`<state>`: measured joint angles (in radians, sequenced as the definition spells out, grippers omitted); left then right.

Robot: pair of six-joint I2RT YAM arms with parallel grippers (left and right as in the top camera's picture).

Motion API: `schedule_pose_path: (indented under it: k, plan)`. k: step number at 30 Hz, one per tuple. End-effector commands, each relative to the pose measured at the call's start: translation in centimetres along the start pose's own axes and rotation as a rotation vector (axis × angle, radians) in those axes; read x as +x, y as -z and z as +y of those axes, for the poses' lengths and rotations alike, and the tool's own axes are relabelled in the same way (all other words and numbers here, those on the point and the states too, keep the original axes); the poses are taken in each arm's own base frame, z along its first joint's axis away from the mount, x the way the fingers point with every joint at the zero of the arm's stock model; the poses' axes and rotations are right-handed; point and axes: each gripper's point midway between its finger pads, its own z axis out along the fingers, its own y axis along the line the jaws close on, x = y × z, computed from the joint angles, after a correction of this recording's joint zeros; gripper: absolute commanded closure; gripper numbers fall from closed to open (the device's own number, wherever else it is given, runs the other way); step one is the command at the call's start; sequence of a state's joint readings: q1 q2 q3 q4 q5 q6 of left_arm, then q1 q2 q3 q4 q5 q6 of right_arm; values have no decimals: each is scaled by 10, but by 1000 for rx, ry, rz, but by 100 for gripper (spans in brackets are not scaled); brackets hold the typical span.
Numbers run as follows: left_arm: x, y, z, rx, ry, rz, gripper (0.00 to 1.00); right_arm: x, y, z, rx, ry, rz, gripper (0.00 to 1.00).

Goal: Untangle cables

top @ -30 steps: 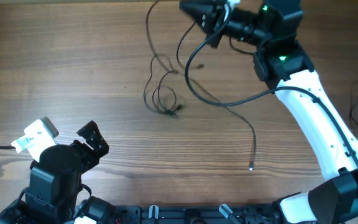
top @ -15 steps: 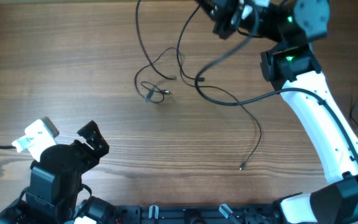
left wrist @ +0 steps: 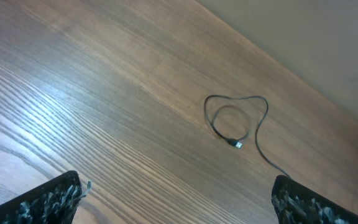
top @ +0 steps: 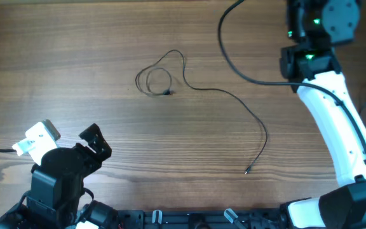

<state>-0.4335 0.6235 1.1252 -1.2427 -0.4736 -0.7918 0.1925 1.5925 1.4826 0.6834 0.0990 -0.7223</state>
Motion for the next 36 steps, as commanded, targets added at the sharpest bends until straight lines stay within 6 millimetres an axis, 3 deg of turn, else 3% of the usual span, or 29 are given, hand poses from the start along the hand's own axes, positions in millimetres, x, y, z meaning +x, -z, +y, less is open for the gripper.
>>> schedule_pose_path:
  k: [1, 4, 6, 7, 10, 16, 23, 28, 33, 36]
  plan:
    - [0, -1, 0, -2, 12, 0, 0, 58, 2, -31, 20, 202, 195, 95]
    - [0, -1, 1, -2, 12, 0, 0, 125, 8, -41, -27, 141, 336, 96]
    - [0, -1, 1, -2, 11, 0, 0, 190, 17, -51, -66, 94, 434, 95]
    - [0, -1, 0, -2, 12, 0, 0, 213, 21, -55, -76, 99, 468, 95]
    - [0, -1, 0, -2, 12, 0, 0, 270, 34, -71, -62, 95, 543, 96]
    - [0, -1, 0, -2, 12, 0, 0, 367, 61, -95, 48, -124, 605, 96]
    - [0, -1, 0, -2, 12, 0, 0, 465, 112, -101, 94, -150, 738, 96]
    - [0, -1, 1, -2, 12, 0, 0, 533, 162, -72, 86, -255, 895, 95]
    - [0, -1, 0, -2, 12, 0, 0, 582, 208, -46, 179, -502, 1016, 96]
    - [0, -1, 0, -2, 12, 0, 0, 594, 223, -54, 263, -604, 1033, 96]
